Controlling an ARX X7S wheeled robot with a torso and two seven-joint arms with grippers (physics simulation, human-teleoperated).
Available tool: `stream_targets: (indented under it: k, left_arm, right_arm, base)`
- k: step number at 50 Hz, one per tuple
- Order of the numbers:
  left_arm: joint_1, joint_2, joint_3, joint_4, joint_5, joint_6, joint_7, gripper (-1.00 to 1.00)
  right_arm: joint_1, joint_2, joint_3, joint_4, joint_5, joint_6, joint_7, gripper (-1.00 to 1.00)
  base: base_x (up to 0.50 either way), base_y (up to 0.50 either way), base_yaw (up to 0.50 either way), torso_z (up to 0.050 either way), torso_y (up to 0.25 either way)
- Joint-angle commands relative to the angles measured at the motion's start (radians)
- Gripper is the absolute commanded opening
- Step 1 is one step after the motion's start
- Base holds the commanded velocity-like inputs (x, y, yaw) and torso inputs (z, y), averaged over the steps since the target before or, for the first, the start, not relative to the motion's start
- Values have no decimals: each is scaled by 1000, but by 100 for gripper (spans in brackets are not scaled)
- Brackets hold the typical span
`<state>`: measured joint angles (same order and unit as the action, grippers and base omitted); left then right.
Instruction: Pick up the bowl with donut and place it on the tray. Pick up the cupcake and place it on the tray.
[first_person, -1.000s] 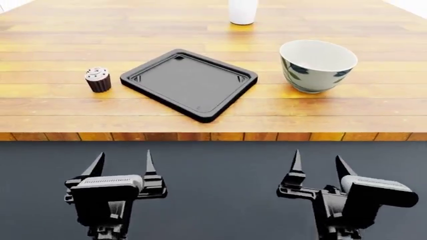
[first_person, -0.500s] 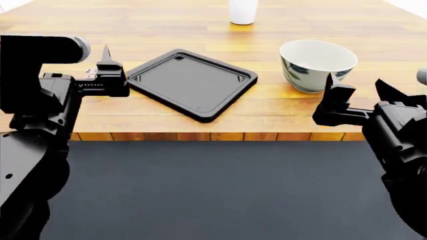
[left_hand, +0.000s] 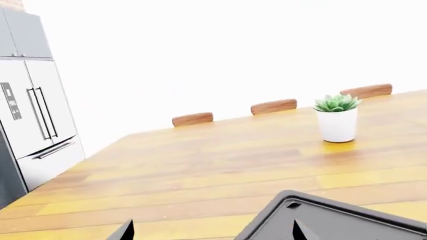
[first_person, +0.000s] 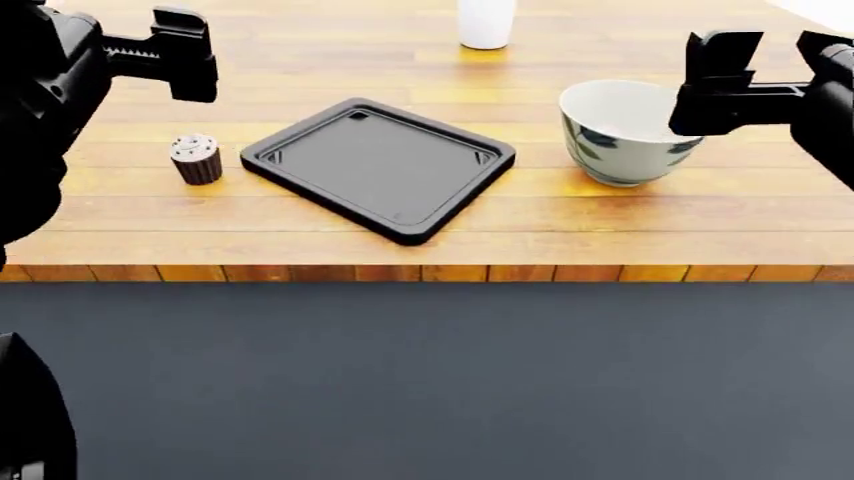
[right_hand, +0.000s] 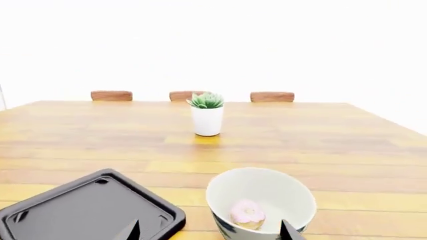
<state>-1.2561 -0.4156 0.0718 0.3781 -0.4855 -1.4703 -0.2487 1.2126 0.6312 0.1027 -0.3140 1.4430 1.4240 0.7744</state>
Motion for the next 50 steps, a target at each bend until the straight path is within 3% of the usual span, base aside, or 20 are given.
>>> stream_targets:
  k: [1,4,14,24,50]
  left_arm:
    - [-145,-44,90,-141,5,-23,27,100]
    - [-163,-51,97,-145,3,-36,28,100]
    - [-200,-87,106,-179,-5,-63,26,100]
    - [-222,-123,101,-193,-19,-76,10,100]
    - [-237,-183,93,-202,-188,-93,-121,100]
  right_arm:
    - [206,44,-138,150,-99,8,-94,100]
    - [270,63,-179,192,-115,24,-141,100]
    - [497,117,-506,403,-287,59,-469,100]
    - [500,130,-470,382,-265,18,-450,100]
    - [467,159,-436,373,-144,57,-393,100]
  base:
    - [0,0,0,0,0]
    - [0,0,0,0,0]
    - [0,0,0,0,0]
    - [36,0,0,0,0]
    - [500,0,0,0,0]
